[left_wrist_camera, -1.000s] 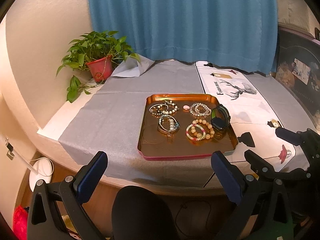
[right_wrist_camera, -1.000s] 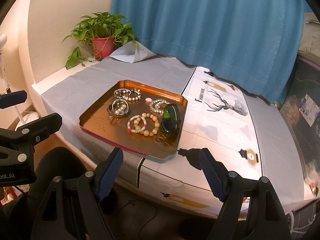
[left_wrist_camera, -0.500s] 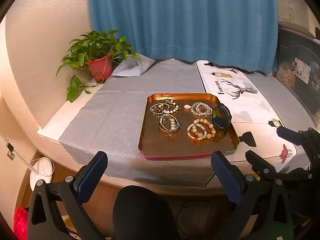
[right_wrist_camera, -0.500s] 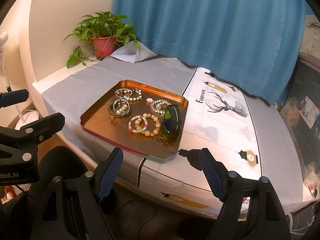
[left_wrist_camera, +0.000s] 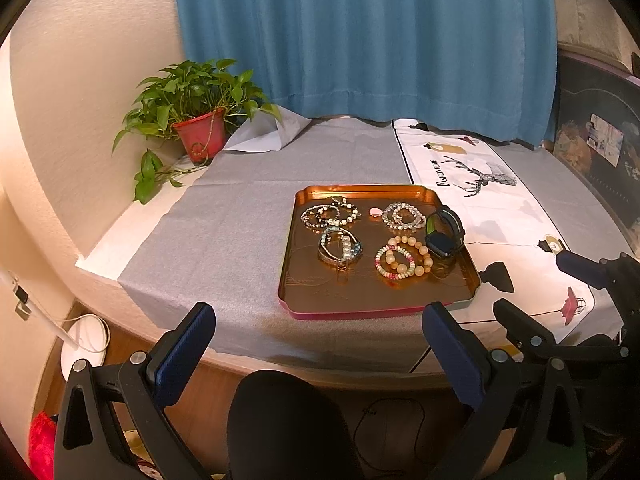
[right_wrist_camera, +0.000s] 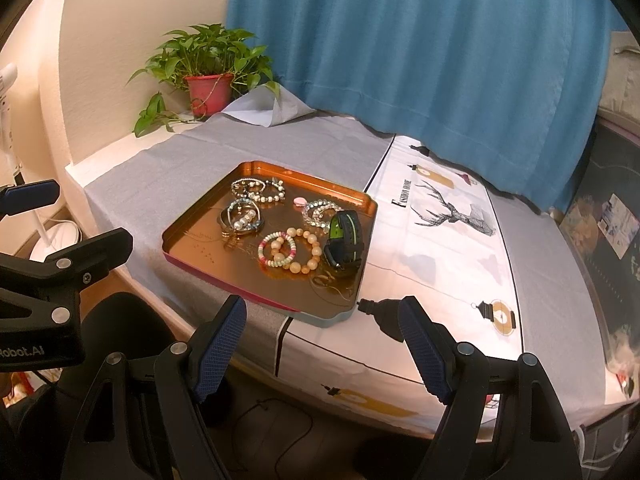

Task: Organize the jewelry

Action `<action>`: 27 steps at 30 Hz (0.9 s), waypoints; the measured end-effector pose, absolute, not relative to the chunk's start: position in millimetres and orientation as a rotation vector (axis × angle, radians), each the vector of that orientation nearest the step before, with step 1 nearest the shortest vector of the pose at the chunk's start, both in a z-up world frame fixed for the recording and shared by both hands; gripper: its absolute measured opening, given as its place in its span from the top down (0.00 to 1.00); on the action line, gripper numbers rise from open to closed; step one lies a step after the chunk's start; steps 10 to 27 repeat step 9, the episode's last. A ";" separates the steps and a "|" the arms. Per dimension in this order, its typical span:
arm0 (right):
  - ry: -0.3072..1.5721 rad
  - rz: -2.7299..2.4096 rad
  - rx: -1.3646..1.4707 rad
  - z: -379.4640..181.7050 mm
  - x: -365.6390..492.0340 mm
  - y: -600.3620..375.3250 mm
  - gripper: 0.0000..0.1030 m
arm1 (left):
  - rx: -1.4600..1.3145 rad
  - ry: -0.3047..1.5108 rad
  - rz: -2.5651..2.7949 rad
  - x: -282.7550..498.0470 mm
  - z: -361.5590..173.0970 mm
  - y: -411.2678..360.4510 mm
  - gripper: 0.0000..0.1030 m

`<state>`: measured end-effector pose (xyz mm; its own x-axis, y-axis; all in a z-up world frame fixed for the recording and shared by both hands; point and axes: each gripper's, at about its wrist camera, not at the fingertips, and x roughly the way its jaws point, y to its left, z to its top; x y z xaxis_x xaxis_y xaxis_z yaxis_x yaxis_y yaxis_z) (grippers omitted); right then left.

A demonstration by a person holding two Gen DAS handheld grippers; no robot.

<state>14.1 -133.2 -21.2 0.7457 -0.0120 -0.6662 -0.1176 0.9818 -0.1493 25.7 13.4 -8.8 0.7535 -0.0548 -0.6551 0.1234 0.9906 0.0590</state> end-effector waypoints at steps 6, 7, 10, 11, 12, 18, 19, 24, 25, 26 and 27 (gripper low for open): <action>0.728 0.059 -0.187 -21.0 13.6 -133.0 0.23 | 0.095 0.711 -0.079 22.3 -12.6 23.4 0.00; 0.728 0.059 -0.187 -21.0 13.6 -132.9 0.23 | 0.093 0.713 -0.078 22.5 -13.5 25.4 0.00; 0.728 0.059 -0.187 -20.8 13.3 -132.6 0.23 | 0.089 0.718 -0.079 23.6 -15.1 27.8 0.00; 0.728 0.059 -0.187 -20.8 13.3 -132.6 0.23 | 0.089 0.718 -0.079 23.6 -15.1 27.8 0.00; 0.728 0.059 -0.187 -20.8 13.3 -132.6 0.23 | 0.089 0.718 -0.079 23.6 -15.1 27.8 0.00; 0.728 0.059 -0.187 -20.8 13.3 -132.6 0.23 | 0.089 0.718 -0.079 23.6 -15.1 27.8 0.00; 0.728 0.059 -0.187 -20.8 13.3 -132.6 0.23 | 0.089 0.718 -0.079 23.6 -15.1 27.8 0.00; 0.728 0.059 -0.187 -20.8 13.3 -132.6 0.23 | 0.089 0.718 -0.079 23.6 -15.1 27.8 0.00; 0.728 0.059 -0.187 -20.8 13.3 -132.6 0.23 | 0.089 0.718 -0.079 23.6 -15.1 27.8 0.00; 0.728 0.059 -0.187 -20.8 13.3 -132.6 0.23 | 0.089 0.718 -0.079 23.6 -15.1 27.8 0.00; 0.728 0.059 -0.187 -20.8 13.3 -132.6 0.23 | 0.089 0.718 -0.079 23.6 -15.1 27.8 0.00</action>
